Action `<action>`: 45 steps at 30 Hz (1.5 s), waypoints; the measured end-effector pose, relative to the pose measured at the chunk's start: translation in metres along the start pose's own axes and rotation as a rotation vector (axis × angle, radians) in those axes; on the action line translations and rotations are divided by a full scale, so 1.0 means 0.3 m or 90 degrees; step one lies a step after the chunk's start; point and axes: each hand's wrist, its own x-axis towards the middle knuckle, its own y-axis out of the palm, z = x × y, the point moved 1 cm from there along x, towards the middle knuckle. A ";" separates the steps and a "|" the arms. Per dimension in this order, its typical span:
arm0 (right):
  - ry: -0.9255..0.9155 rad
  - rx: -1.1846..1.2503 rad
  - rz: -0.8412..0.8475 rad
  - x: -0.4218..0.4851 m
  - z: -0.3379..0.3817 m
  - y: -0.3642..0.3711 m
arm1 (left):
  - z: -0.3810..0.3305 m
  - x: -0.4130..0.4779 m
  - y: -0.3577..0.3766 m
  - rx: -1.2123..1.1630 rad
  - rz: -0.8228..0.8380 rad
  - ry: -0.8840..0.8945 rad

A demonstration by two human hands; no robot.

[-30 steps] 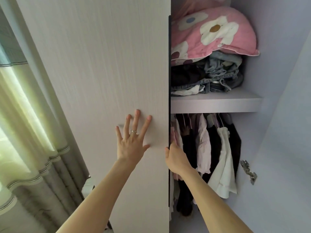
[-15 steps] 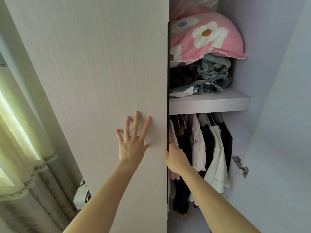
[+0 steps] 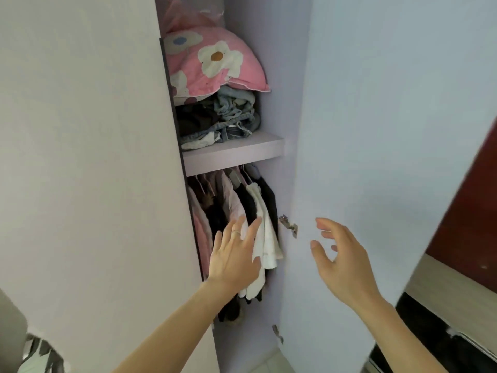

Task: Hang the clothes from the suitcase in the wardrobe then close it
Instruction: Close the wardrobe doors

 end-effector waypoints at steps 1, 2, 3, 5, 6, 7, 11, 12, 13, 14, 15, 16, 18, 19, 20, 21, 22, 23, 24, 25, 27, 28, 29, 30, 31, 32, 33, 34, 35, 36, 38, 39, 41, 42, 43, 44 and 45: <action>0.014 -0.004 -0.037 -0.024 -0.024 -0.083 | -0.086 0.009 0.007 -0.032 0.012 0.026; 0.023 -0.002 -0.072 -0.034 -0.038 -0.140 | -0.146 0.015 0.017 -0.062 0.019 0.047; 0.034 -0.003 -0.113 -0.047 -0.062 -0.214 | -0.229 0.024 0.028 -0.092 0.023 0.074; 0.056 0.004 -0.180 -0.048 -0.104 -0.322 | -0.357 0.042 0.046 -0.146 0.032 0.112; 0.069 0.008 -0.207 -0.045 -0.128 -0.369 | -0.416 0.049 0.059 -0.166 0.036 0.126; 0.080 0.014 -0.231 -0.038 -0.147 -0.406 | -0.465 0.055 0.070 -0.184 0.038 0.136; 0.110 0.027 -0.295 0.008 -0.250 -0.528 | -0.657 0.070 0.118 -0.252 0.066 0.150; 0.117 0.026 -0.299 0.025 -0.270 -0.546 | -0.693 0.073 0.128 -0.263 0.077 0.143; 0.122 0.019 -0.293 0.046 -0.303 -0.571 | -0.740 0.079 0.143 -0.274 0.087 0.131; 0.124 0.013 -0.284 0.064 -0.322 -0.582 | -0.768 0.083 0.157 -0.286 0.097 0.123; 0.126 0.012 -0.263 0.083 -0.342 -0.590 | -0.791 0.088 0.169 -0.297 0.104 0.114; 0.125 0.017 -0.223 0.098 -0.366 -0.601 | -0.823 0.091 0.187 -0.310 0.111 0.100; 0.123 0.040 -0.149 0.118 -0.393 -0.611 | -0.860 0.099 0.210 -0.331 0.119 0.079; 0.124 0.049 -0.127 0.125 -0.411 -0.617 | -0.881 0.102 0.220 -0.337 0.119 0.071; 0.119 0.053 -0.117 0.126 -0.417 -0.619 | -0.891 0.101 0.226 -0.345 0.122 0.066; 0.114 0.064 -0.112 0.123 -0.418 -0.617 | -0.894 0.097 0.233 -0.354 0.125 0.066; 0.101 0.083 -0.104 0.116 -0.415 -0.615 | -0.898 0.089 0.236 -0.365 0.124 0.066; 0.087 0.111 -0.092 0.110 -0.413 -0.609 | -0.898 0.081 0.244 -0.377 0.119 0.059; 0.070 0.141 -0.074 0.100 -0.402 -0.598 | -0.891 0.068 0.248 -0.396 0.113 0.040; 0.052 0.172 -0.061 0.092 -0.384 -0.582 | -0.873 0.058 0.248 -0.414 0.095 0.021; 0.011 0.228 -0.025 0.087 -0.350 -0.538 | -0.823 0.035 0.248 -0.421 0.049 -0.019; -0.002 0.258 0.001 0.083 -0.326 -0.499 | -0.782 0.013 0.244 -0.412 0.043 -0.037; -0.008 0.279 0.015 0.082 -0.313 -0.473 | -0.751 0.000 0.236 -0.399 0.044 -0.036; -0.016 0.298 0.037 0.084 -0.294 -0.436 | -0.709 -0.018 0.225 -0.377 0.046 -0.038; -0.022 0.312 0.061 0.085 -0.269 -0.386 | -0.653 -0.042 0.214 -0.352 0.045 -0.047; -0.033 0.319 0.074 0.085 -0.247 -0.349 | -0.612 -0.059 0.200 -0.328 0.050 -0.052; -0.050 0.326 0.081 0.089 -0.221 -0.307 | -0.567 -0.075 0.184 -0.302 0.051 -0.059; -0.069 0.329 0.082 0.094 -0.200 -0.274 | -0.534 -0.086 0.170 -0.276 0.044 -0.062; -0.089 0.325 0.089 0.101 -0.160 -0.223 | -0.480 -0.108 0.154 -0.248 0.032 -0.069; -0.104 0.311 0.085 0.111 -0.138 -0.193 | -0.448 -0.115 0.142 -0.223 0.026 -0.070; -0.142 0.287 0.075 0.132 -0.088 -0.123 | -0.380 -0.131 0.110 -0.173 0.016 -0.083; -0.166 0.271 0.066 0.143 -0.058 -0.087 | -0.341 -0.138 0.096 -0.162 0.013 -0.095; -0.219 0.226 0.057 0.169 0.033 0.012 | -0.231 -0.159 0.061 -0.167 0.020 -0.154; -0.240 0.188 0.048 0.184 0.056 0.039 | -0.203 -0.154 0.059 -0.183 0.030 -0.183; -0.273 0.153 0.037 0.200 0.102 0.089 | -0.154 -0.158 0.048 -0.200 0.027 -0.215; -0.307 0.123 0.023 0.217 0.135 0.133 | -0.113 -0.154 0.044 -0.212 0.022 -0.239; -0.330 0.098 0.005 0.225 0.148 0.164 | -0.099 -0.150 0.043 -0.218 0.015 -0.255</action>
